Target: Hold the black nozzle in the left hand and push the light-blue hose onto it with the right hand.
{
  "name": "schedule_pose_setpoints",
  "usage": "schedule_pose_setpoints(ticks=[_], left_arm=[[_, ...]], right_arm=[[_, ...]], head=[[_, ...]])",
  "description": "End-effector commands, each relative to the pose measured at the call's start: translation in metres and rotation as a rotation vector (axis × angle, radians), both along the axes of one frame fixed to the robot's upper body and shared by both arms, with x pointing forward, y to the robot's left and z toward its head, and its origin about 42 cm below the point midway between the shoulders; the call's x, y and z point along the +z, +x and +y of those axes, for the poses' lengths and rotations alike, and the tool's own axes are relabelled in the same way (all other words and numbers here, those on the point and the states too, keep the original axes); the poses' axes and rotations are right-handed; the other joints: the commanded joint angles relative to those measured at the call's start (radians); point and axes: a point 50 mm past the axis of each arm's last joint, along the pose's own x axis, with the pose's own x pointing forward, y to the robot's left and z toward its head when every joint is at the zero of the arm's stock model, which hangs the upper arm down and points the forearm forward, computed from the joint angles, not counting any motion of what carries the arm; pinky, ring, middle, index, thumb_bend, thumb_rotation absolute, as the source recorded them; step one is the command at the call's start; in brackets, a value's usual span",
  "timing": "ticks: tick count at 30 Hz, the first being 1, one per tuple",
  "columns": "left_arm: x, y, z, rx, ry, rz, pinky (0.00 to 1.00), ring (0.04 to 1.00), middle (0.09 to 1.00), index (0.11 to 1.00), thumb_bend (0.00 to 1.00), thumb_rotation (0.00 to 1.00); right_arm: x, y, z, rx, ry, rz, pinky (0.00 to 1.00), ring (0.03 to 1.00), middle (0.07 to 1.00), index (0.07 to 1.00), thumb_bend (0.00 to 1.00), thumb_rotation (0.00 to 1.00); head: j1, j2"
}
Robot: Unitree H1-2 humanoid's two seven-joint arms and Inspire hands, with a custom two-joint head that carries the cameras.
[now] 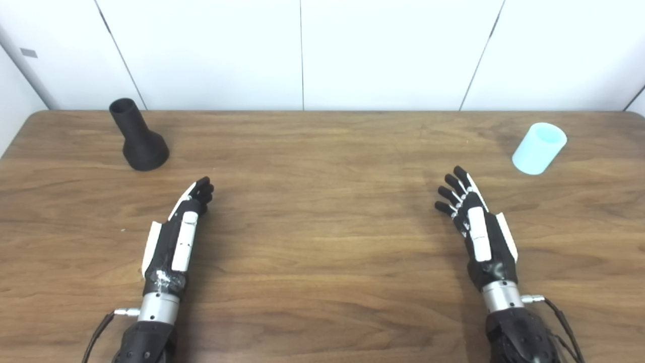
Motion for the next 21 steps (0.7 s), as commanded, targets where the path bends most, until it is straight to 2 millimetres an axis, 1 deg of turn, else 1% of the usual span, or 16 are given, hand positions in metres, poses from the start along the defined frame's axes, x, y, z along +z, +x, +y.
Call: schedule_pose_setpoints(ticks=[1,3,4,6,8,10,12,13,15,16,18,19,20,21], left_arm=[[-0.007,-0.001,-0.006,-0.018,0.006,0.05,0.94,0.918,0.904,0.905,0.42,0.93],[-0.01,-0.002,-0.008,-0.013,0.001,0.055,0.94,0.92,0.901,0.901,0.43,0.93],[-0.012,-0.002,-0.009,-0.009,-0.005,0.058,0.94,0.92,0.9,0.899,0.44,0.93],[-0.015,-0.002,-0.012,-0.008,-0.022,0.064,0.95,0.924,0.901,0.896,0.43,0.92],[-0.019,-0.004,-0.016,-0.011,-0.03,0.077,0.97,0.937,0.91,0.906,0.43,0.91],[-0.021,-0.005,-0.019,-0.014,-0.03,0.096,1.0,0.954,0.919,0.914,0.46,0.89],[-0.022,-0.005,-0.021,-0.023,-0.014,0.096,1.0,0.966,0.924,0.918,0.46,0.88],[-0.024,-0.004,-0.021,-0.025,-0.008,0.093,1.0,0.961,0.923,0.919,0.45,0.89],[-0.026,-0.003,-0.024,-0.023,-0.001,0.084,0.98,0.954,0.92,0.917,0.44,0.89],[-0.028,-0.002,-0.025,-0.021,-0.001,0.082,0.97,0.948,0.918,0.916,0.44,0.89],[-0.03,-0.002,-0.028,-0.018,-0.008,0.079,0.95,0.939,0.915,0.914,0.44,0.89],[-0.032,-0.001,-0.029,-0.017,-0.011,0.079,0.95,0.94,0.916,0.915,0.43,0.88],[-0.033,-0.001,-0.03,-0.016,-0.012,0.08,0.95,0.94,0.915,0.914,0.43,0.88],[-0.034,-0.001,-0.031,-0.018,-0.009,0.085,0.95,0.94,0.914,0.914,0.44,0.88]], right_arm=[[-0.022,-0.013,0.001,-0.005,0.011,0.079,0.81,0.884,0.923,0.943,0.5,1.0],[-0.024,-0.013,-0.001,-0.003,0.01,0.082,0.82,0.893,0.925,0.945,0.54,1.0],[-0.025,-0.013,-0.003,-0.003,0.01,0.083,0.83,0.897,0.927,0.947,0.55,1.0],[-0.029,-0.013,-0.006,-0.002,0.011,0.085,0.83,0.896,0.93,0.949,0.54,1.0],[-0.033,-0.013,-0.009,-0.003,0.016,0.09,0.84,0.902,0.938,0.958,0.52,1.0],[-0.036,-0.013,-0.011,-0.006,0.02,0.092,0.85,0.906,0.938,0.958,0.51,1.0],[-0.038,-0.012,-0.014,-0.004,0.023,0.093,0.87,0.903,0.932,0.955,0.51,1.0],[-0.039,-0.012,-0.016,-0.003,0.024,0.093,0.88,0.909,0.936,0.957,0.52,1.0],[-0.042,-0.011,-0.019,0.003,0.017,0.085,0.89,0.917,0.942,0.964,0.52,1.0],[-0.044,-0.01,-0.02,0.007,0.014,0.082,0.89,0.921,0.945,0.965,0.52,1.0],[-0.046,-0.01,-0.022,0.01,0.008,0.081,0.89,0.925,0.947,0.966,0.53,1.0],[-0.048,-0.01,-0.023,0.01,0.007,0.082,0.88,0.923,0.946,0.965,0.53,1.0],[-0.048,-0.01,-0.023,0.009,0.007,0.081,0.88,0.919,0.941,0.964,0.53,1.0],[-0.049,-0.01,-0.024,0.007,0.01,0.085,0.88,0.917,0.939,0.964,0.53,1.0]], head=[[0.022,-0.011],[0.048,-0.028],[0.07,-0.046],[0.093,-0.065],[0.134,-0.098],[0.163,-0.115],[0.185,-0.127],[0.202,-0.14],[0.217,-0.154],[0.23,-0.17],[0.241,-0.187],[0.254,-0.205],[0.254,-0.205],[0.264,-0.216]])
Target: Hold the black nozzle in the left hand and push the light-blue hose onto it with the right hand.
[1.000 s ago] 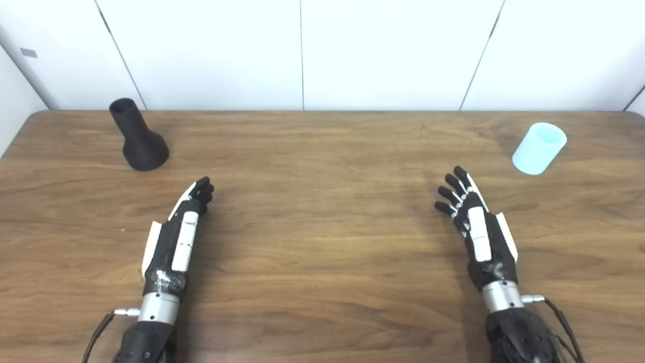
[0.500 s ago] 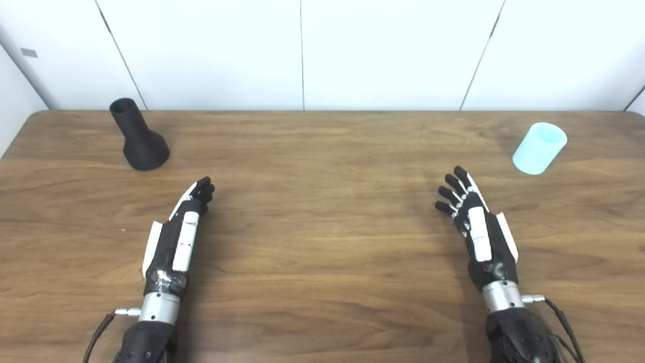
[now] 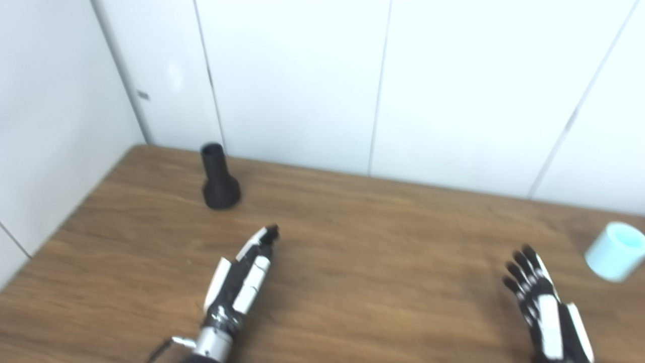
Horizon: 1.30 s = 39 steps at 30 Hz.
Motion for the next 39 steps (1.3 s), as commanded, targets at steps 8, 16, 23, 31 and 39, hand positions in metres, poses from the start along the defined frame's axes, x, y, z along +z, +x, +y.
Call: schedule_pose_setpoints(ticks=[8,16,23,31,39], left_arm=[[-0.035,-0.008,-0.02,-0.01,0.004,0.104,0.97,0.947,0.914,0.914,0.43,0.83],[-0.032,-0.006,-0.017,0.025,0.023,0.048,0.91,0.919,0.906,0.903,0.54,0.48],[-0.027,-0.004,-0.009,0.159,0.068,-0.042,0.9,0.879,0.865,0.854,0.73,0.12],[0.008,0.016,0.041,0.296,0.043,-0.179,0.94,0.923,0.921,0.953,0.86,0.05],[0.044,0.039,0.09,0.465,0.33,-0.299,0.84,0.852,0.858,0.902,0.91,0.11]], right_arm=[[-0.05,-0.023,-0.011,-0.03,0.011,0.18,0.87,0.92,0.941,0.966,0.55,1.0],[-0.05,-0.021,-0.008,-0.038,0.025,0.179,0.85,0.906,0.927,0.945,0.57,1.0],[-0.05,-0.02,-0.007,-0.04,0.011,0.176,0.84,0.91,0.933,0.948,0.56,1.0],[-0.048,-0.022,-0.004,-0.041,0.005,0.164,0.84,0.897,0.925,0.948,0.53,1.0],[-0.045,-0.025,-0.003,-0.032,0.002,0.161,0.84,0.901,0.933,0.954,0.51,1.0]], head=[[0.022,-0.035],[-0.024,-0.017],[-0.04,-0.015],[-0.052,-0.003],[-0.065,0.006]])
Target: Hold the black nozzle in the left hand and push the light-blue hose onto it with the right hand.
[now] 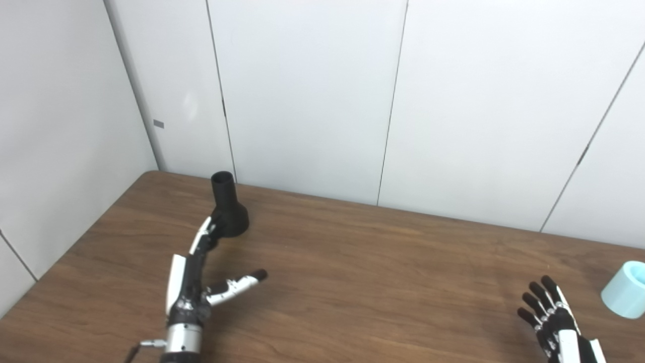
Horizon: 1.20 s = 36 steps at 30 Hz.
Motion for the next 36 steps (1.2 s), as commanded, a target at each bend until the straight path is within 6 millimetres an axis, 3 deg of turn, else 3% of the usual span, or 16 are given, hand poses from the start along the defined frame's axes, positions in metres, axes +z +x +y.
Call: schedule_pose_setpoints(ticks=[1,4,7,11,15,22,29,36], left_arm=[[0.02,0.014,0.01,0.042,0.074,-0.073,0.85,0.854,0.857,0.898,0.92,0.1],[0.028,0.02,0.027,0.1,0.156,-0.069,0.88,0.86,0.859,0.89,0.94,0.1],[0.036,0.024,0.041,0.172,0.24,-0.016,0.84,0.855,0.856,0.888,0.94,0.18],[0.045,0.034,0.054,0.215,0.269,0.039,0.8,0.845,0.844,0.885,0.93,0.24],[0.051,0.05,0.062,0.209,0.336,0.091,0.79,0.857,0.868,0.894,0.91,0.24],[0.056,0.08,0.061,0.244,0.526,0.155,0.78,0.817,0.807,0.827,0.92,0.36],[0.07,0.109,0.053,0.208,0.561,0.298,0.98,0.896,0.865,0.83,0.93,0.52],[0.081,0.129,0.053,0.205,0.587,0.363,1.0,0.916,0.87,0.832,0.95,0.56]], right_arm=[[-0.046,-0.032,-0.005,-0.024,0.001,0.164,0.84,0.901,0.933,0.954,0.5,1.0],[-0.045,-0.034,-0.005,-0.02,-0.013,0.16,0.84,0.906,0.936,0.961,0.5,1.0],[-0.044,-0.034,-0.005,-0.013,-0.022,0.166,0.84,0.912,0.94,0.972,0.49,1.0],[-0.043,-0.034,-0.004,-0.007,-0.01,0.165,0.85,0.92,0.945,0.979,0.46,1.0],[-0.043,-0.035,-0.004,-0.006,-0.012,0.164,0.84,0.919,0.946,0.98,0.45,1.0],[-0.044,-0.036,-0.004,-0.012,-0.023,0.164,0.81,0.917,0.95,0.996,0.44,1.0],[-0.043,-0.038,-0.003,-0.015,-0.041,0.164,0.79,0.904,0.942,0.995,0.45,1.0],[-0.043,-0.038,-0.003,-0.013,-0.042,0.164,0.8,0.908,0.942,0.994,0.46,1.0]], head=[[-0.001,0.002],[-0.004,0.004],[-0.003,0.005],[-0.003,0.006],[-0.003,0.007],[-0.005,0.011],[-0.006,0.017],[-0.005,0.019]])
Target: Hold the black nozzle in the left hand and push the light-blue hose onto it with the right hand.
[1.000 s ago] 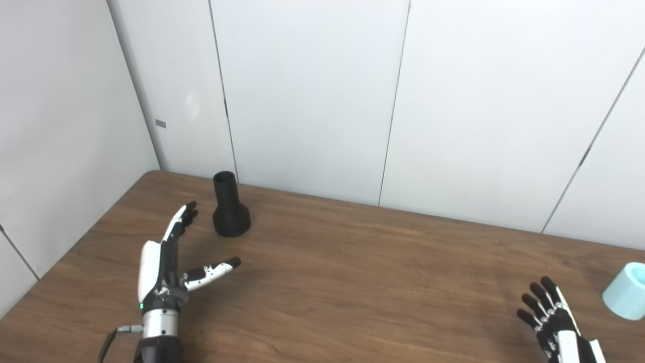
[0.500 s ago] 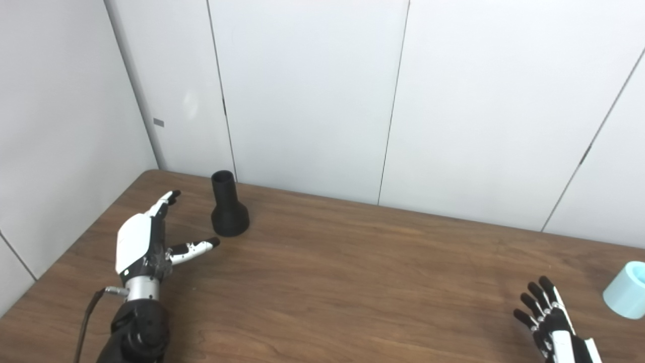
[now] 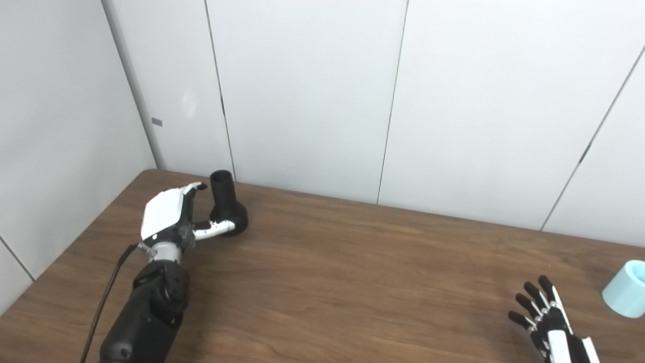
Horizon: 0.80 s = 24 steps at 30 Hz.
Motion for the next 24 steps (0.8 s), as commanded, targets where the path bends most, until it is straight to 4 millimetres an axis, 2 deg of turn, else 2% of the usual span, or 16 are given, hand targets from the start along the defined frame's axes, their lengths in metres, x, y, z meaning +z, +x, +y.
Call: schedule_pose_setpoints(ticks=[1,12,19,24], left_arm=[[0.03,0.016,0.01,0.013,0.067,-0.046,1.0,0.921,0.873,0.835,0.95,0.57],[0.02,0.042,0.022,0.066,0.048,0.08,1.0,0.937,0.893,0.85,0.94,0.59],[0.015,0.053,0.016,0.072,0.03,0.111,1.0,0.924,0.885,0.845,0.93,0.54],[0.012,0.058,0.01,0.038,0.025,0.134,1.0,0.928,0.89,0.853,0.93,0.56]], right_arm=[[-0.045,-0.031,-0.003,-0.023,0.01,0.161,0.79,0.906,0.94,0.992,0.46,1.0],[-0.046,-0.03,-0.003,-0.029,0.013,0.164,0.79,0.892,0.921,0.985,0.48,1.0],[-0.046,-0.03,-0.002,-0.024,-0.003,0.165,0.8,0.896,0.92,0.996,0.46,1.0],[-0.044,-0.031,-0.001,-0.018,-0.005,0.161,0.8,0.898,0.919,1.0,0.44,1.0]], head=[[0.002,0.0],[0.003,0.0],[-0.003,-0.003],[-0.007,0.002]])
